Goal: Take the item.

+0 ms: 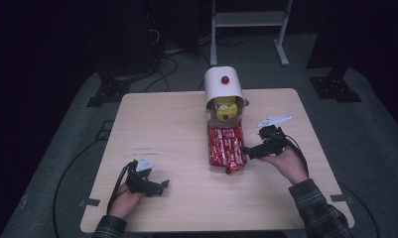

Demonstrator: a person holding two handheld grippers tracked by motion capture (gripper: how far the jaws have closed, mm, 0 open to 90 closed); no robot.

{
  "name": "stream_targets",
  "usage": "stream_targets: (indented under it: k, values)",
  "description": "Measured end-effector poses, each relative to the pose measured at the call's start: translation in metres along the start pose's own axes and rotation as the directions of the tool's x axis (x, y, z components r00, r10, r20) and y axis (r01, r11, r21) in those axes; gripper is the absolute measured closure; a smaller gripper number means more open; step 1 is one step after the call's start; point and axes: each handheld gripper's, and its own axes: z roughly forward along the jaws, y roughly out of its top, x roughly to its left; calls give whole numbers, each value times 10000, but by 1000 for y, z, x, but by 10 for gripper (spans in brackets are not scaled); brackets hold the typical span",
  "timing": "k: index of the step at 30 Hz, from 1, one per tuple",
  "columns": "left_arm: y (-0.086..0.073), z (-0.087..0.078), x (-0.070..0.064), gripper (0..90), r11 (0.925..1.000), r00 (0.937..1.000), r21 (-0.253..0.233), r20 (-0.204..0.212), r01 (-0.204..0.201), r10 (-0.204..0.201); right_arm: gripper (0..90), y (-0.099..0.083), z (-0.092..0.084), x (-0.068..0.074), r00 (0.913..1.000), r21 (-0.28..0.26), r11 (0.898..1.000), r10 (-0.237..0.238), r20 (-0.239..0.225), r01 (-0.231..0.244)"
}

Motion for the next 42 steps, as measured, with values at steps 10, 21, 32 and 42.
stream_targets:
  k: [10,21,32,42]
  values:
    - [0,0,0,0,10000,10000,20,-5,-24,24,2,4,11,8,9995,-80,9998,-209,-235,207]
    - [0,0,0,0,10000,10000,17,-5,-27,27,2,8,22,16,9989,-98,9997,-217,-413,213]
    - [0,0,0,0,10000,10000,21,-6,-30,30,67,12,33,27,9963,-93,9981,-617,-605,613]
    - [0,0,0,0,10000,10000,23,-8,-31,31,185,12,37,30,9951,18,9979,-643,-747,646]
